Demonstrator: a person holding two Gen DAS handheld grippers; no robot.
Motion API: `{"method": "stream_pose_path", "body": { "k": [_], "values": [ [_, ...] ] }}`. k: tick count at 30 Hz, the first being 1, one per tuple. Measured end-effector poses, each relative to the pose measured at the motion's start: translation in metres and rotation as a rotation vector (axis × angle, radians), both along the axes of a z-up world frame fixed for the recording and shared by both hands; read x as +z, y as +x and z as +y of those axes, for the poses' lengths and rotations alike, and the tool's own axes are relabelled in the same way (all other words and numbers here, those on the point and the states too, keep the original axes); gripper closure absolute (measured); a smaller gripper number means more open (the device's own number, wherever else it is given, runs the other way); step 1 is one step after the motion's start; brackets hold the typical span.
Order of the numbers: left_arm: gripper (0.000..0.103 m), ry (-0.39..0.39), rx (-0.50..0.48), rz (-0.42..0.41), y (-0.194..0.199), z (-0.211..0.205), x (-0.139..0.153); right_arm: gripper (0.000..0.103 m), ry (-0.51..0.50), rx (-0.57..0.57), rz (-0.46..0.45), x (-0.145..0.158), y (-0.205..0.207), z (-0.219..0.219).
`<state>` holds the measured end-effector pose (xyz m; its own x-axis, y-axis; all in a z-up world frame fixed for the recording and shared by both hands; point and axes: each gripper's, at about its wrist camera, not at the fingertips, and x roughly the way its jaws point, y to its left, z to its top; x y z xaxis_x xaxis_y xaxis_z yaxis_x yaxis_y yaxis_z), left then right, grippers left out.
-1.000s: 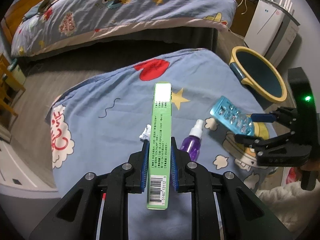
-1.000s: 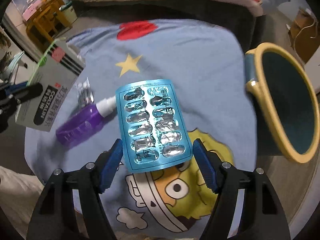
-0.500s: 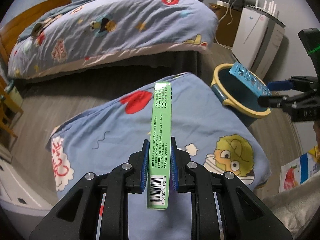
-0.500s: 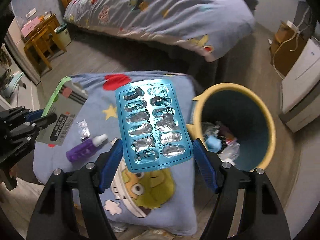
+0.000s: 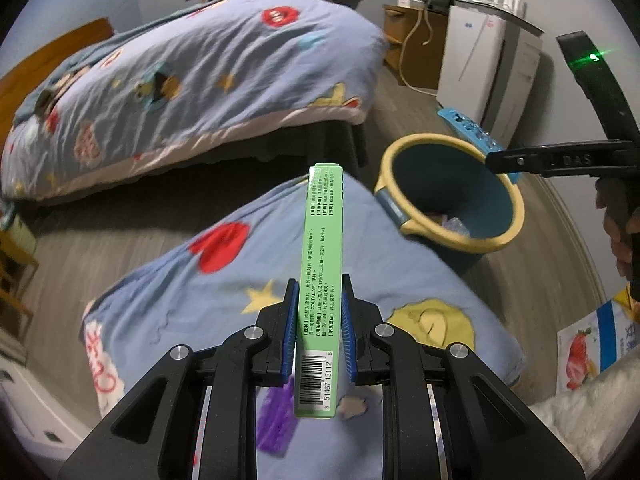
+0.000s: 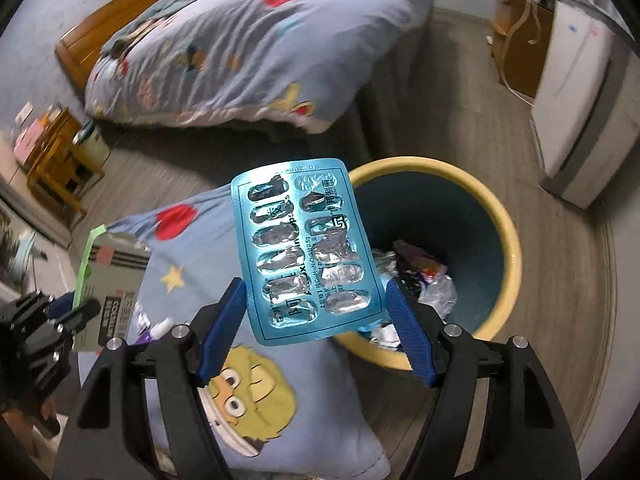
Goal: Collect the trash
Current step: 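Carry the medicine box and blister pack over the bin and open both grippers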
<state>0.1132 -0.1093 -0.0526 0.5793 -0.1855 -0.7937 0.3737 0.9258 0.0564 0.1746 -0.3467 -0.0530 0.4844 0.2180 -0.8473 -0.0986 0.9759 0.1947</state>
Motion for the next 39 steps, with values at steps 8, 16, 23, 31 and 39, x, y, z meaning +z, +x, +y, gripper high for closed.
{"method": "stream_pose_path", "body": {
  "k": [8,16,23,31,39],
  "values": [
    [0.082,0.002,-0.088,0.014,0.026,-0.070,-0.010,0.033,0.017,-0.161,0.024,-0.014,0.008,-0.067],
    [0.082,-0.017,-0.184,0.014,0.053,-0.131,-0.008,0.032,0.043,-0.282,0.093,-0.045,0.012,-0.116],
    [0.082,-0.013,-0.177,0.060,0.082,-0.166,-0.034,0.032,0.105,-0.327,0.139,-0.064,0.017,-0.126],
    [0.082,-0.016,-0.161,0.076,0.104,-0.175,-0.052,0.032,0.113,-0.319,0.150,-0.069,0.021,-0.123],
    [0.055,-0.017,-0.160,0.065,0.104,-0.174,-0.052,0.031,0.102,-0.310,0.158,-0.071,0.023,-0.122]
  ]
}}
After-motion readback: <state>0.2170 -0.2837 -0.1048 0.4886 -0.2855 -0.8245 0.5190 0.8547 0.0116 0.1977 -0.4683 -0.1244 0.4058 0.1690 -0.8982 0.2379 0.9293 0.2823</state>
